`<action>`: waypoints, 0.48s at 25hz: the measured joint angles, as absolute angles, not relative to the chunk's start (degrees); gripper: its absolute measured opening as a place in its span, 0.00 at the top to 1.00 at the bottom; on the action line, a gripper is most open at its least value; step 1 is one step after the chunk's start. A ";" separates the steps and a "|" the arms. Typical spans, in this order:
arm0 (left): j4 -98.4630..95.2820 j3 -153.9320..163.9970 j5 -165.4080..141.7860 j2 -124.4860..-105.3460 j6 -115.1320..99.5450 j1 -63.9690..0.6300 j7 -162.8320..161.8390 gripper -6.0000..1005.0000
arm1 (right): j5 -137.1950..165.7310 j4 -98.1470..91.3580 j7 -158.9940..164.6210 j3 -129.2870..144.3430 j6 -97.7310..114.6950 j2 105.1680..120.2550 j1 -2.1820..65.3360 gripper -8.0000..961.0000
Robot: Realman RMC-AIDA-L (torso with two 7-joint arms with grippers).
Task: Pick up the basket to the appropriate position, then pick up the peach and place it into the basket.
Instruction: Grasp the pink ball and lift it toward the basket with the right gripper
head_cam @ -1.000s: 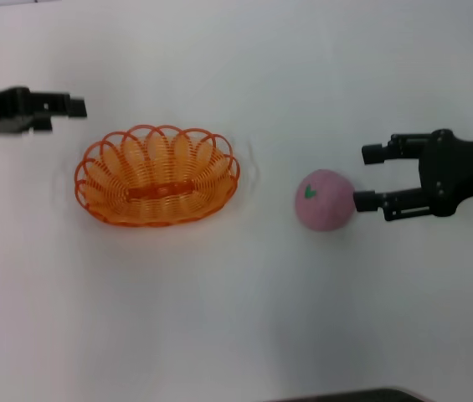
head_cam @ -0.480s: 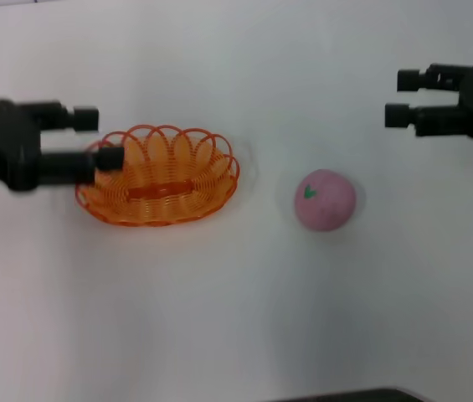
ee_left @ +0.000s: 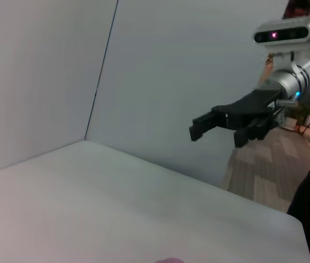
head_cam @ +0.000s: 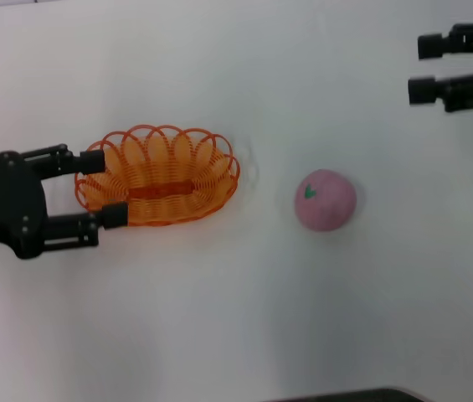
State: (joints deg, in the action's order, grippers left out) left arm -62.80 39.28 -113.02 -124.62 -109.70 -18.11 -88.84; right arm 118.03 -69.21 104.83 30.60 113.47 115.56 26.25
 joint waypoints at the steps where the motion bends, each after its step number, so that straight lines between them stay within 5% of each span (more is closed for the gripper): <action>1: -62.26 39.23 -113.03 -124.62 -109.69 -18.05 -88.04 0.17 | 119.01 -70.45 105.64 31.78 113.67 115.54 26.34 0.11; 12: -58.19 39.10 -113.65 -124.63 -108.25 -18.01 -84.62 0.12 | 128.64 -70.68 105.26 40.74 111.03 116.72 26.96 0.11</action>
